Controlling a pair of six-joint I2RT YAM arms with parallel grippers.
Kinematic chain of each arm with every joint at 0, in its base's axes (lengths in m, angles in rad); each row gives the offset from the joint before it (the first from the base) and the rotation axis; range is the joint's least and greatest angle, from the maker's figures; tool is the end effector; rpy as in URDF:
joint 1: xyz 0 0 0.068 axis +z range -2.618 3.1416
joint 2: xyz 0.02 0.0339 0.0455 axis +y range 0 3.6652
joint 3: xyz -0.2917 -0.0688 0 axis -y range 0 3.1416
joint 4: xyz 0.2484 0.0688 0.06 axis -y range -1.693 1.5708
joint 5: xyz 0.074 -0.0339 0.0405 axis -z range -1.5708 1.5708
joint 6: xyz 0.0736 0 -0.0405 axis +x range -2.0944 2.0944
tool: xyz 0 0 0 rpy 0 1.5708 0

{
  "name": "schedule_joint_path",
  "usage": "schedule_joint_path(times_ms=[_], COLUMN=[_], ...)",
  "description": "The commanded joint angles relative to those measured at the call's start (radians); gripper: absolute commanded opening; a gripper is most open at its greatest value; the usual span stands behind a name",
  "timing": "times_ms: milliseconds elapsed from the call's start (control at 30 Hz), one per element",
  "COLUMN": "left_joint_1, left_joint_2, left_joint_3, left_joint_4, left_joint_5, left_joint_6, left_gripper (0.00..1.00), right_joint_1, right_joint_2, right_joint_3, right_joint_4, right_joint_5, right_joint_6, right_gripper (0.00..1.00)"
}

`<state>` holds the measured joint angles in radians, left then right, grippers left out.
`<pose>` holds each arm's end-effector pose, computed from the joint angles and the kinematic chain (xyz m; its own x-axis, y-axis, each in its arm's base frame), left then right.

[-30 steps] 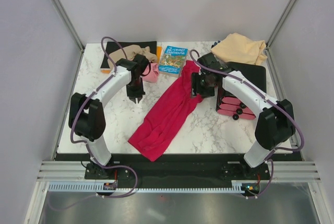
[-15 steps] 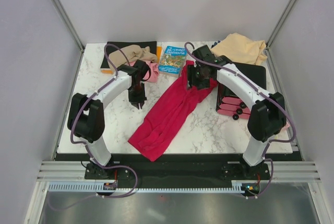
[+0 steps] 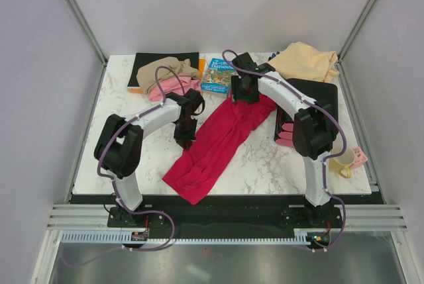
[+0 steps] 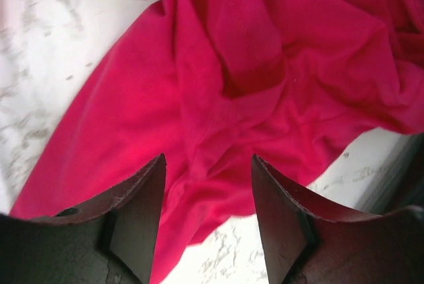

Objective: Fold and stack the t-shirts

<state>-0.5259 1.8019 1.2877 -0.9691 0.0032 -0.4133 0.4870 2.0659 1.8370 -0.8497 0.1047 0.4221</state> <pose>0.2987 -0.1736 0.1805 -0.9907 0.1107 -0.0787 0.1139 0.9928 -0.0380 0.4311 0.2196 0.2425 -0.8833 -0.0067 -0.4688 -0.0657 0.9918 0.1096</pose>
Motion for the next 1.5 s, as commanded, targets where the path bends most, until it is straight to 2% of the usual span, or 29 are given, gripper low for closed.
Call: schedule_joint_path(times_ms=[0, 133, 400, 467, 667, 1067, 1467], left_joint_1=[-0.031, -0.045, -0.089, -0.098, -0.112, -0.14, -0.151], left_joint_2=[0.05, 0.079, 0.146, 0.152, 0.183, 0.155, 0.143], left_joint_3=[0.016, 0.012, -0.004, -0.014, -0.068, -0.097, -0.1], left_joint_4=[0.026, 0.03, 0.03, 0.027, 0.026, 0.018, 0.02], left_joint_5=[0.018, 0.023, 0.0, 0.001, 0.011, 0.035, 0.037], left_joint_6=[0.074, 0.09, 0.103, 0.093, 0.031, 0.027, 0.014], left_gripper=[0.21, 0.21, 0.2, 0.13, 0.02, 0.02, 0.02], right_joint_1=[-0.004, -0.022, -0.041, -0.039, -0.037, -0.013, -0.021], right_joint_2=[0.079, 0.115, 0.206, 0.233, 0.249, 0.244, 0.414], right_joint_3=[0.077, 0.076, 0.085, 0.077, 0.01, -0.05, 0.22], right_joint_4=[-0.014, -0.014, -0.038, -0.054, -0.054, -0.042, -0.095], right_joint_5=[0.127, 0.174, 0.167, 0.15, 0.118, 0.066, 0.061], right_joint_6=[0.006, 0.024, -0.005, -0.014, -0.046, -0.063, -0.028], right_gripper=[0.62, 0.62, 0.61, 0.6, 0.58, 0.57, 0.58])
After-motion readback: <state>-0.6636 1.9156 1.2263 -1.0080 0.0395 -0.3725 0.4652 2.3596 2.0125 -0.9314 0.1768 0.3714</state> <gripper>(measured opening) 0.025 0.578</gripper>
